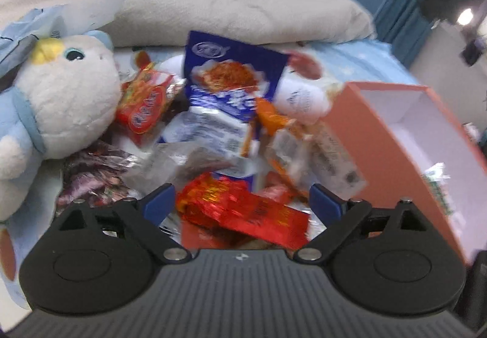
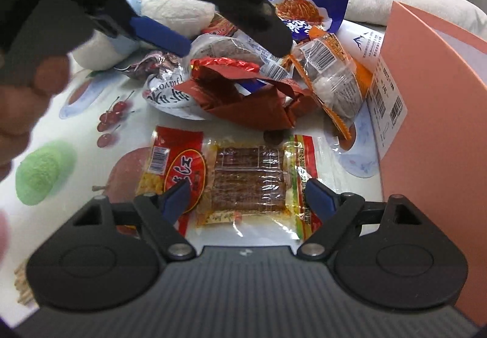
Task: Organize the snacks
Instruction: 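Grasp the brown strip snack packet with right tool while left grasps red foil packet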
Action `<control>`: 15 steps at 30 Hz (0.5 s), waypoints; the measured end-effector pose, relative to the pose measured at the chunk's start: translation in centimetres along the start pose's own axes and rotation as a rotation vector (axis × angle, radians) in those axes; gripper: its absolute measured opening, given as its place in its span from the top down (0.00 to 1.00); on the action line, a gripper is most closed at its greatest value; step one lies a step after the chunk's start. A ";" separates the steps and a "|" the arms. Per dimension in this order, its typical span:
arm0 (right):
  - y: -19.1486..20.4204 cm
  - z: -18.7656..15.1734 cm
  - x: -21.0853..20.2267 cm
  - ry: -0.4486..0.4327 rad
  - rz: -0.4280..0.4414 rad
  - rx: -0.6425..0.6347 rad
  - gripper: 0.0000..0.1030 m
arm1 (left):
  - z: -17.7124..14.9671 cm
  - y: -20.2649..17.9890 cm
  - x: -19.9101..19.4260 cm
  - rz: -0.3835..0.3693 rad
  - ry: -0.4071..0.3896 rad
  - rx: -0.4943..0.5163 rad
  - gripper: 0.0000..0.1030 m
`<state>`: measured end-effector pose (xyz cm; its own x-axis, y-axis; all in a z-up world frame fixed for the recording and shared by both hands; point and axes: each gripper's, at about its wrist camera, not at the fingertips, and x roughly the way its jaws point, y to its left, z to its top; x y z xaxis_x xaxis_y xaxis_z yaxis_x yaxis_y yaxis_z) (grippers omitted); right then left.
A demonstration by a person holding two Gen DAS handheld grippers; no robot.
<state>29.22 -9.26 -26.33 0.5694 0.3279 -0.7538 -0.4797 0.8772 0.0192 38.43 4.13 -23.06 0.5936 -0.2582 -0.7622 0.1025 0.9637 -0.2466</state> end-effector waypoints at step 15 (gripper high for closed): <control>-0.3 -0.1 -0.5 -0.007 0.016 -0.002 0.42 | -0.3 1.8 3.2 0.095 0.097 -0.135 0.36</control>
<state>28.97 -9.71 -25.99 0.5666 0.3444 -0.7486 -0.4899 0.8713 0.0301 40.31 5.07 -26.10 0.5151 -0.1781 -0.8384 -0.0626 0.9677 -0.2440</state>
